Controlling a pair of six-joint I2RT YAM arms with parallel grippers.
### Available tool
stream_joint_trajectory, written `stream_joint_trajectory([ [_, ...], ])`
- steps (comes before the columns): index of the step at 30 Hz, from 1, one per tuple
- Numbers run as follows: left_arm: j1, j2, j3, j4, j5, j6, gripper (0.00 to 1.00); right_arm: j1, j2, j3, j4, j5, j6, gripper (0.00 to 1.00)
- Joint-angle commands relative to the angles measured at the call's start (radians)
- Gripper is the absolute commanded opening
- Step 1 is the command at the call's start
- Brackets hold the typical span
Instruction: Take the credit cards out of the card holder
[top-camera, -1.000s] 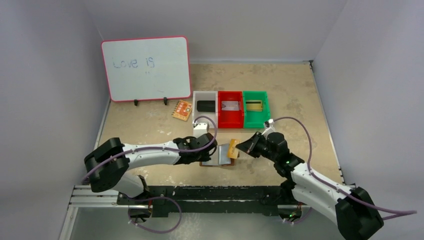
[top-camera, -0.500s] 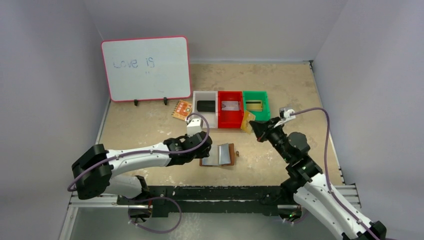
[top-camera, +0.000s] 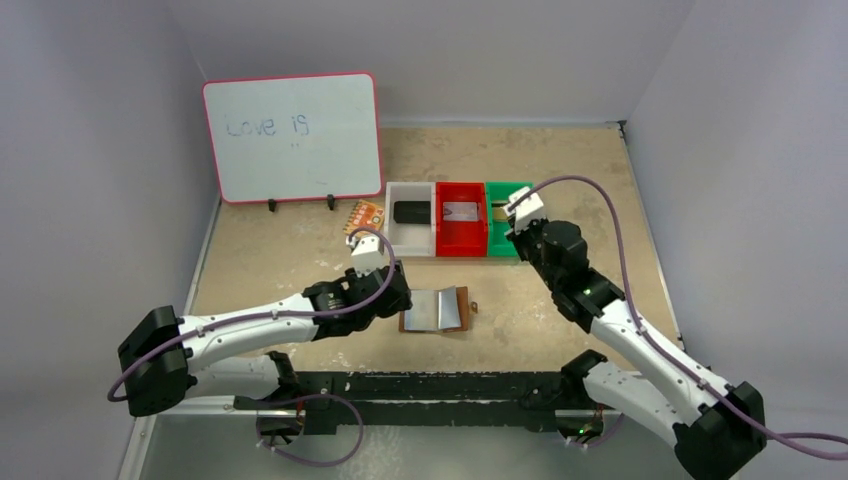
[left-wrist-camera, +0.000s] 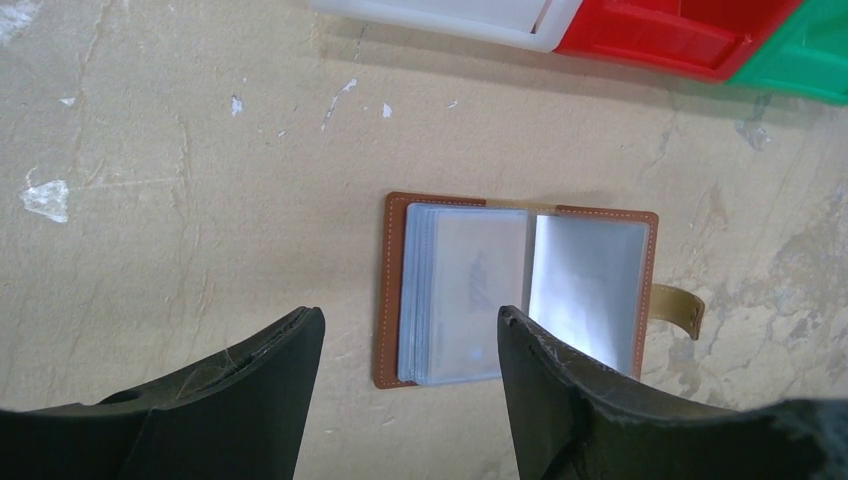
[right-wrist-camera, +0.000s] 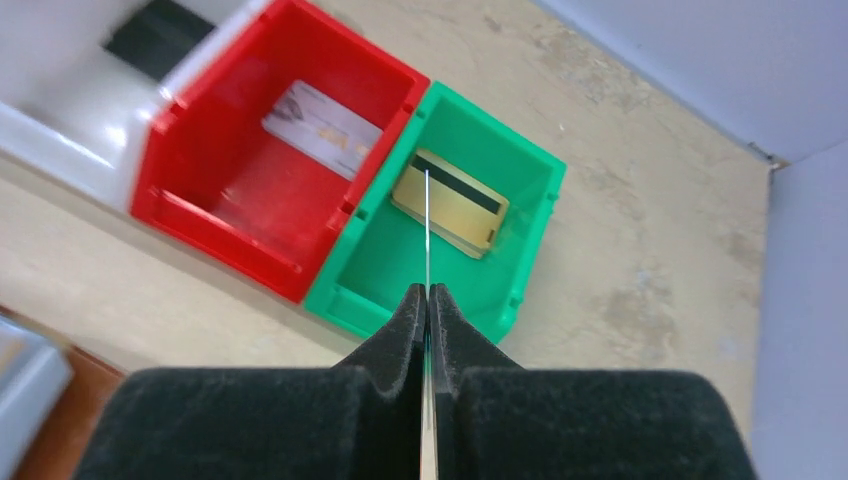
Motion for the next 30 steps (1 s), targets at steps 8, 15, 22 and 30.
stream_joint_trajectory([
  [8,0.001,-0.060,-0.007,-0.032,-0.036,-0.016,0.66,-0.013,0.192,0.116,0.050,-0.120,-0.462,0.00],
  [15,0.001,-0.106,-0.010,-0.089,-0.044,-0.009,0.68,-0.132,0.319,0.201,0.052,-0.223,-0.575,0.00],
  [22,0.002,-0.124,-0.024,-0.100,-0.051,-0.009,0.69,-0.242,0.460,0.287,0.007,-0.311,-0.606,0.00],
  [30,0.002,-0.123,-0.022,-0.117,-0.062,-0.007,0.69,-0.252,0.600,0.391,-0.064,-0.380,-0.647,0.00],
])
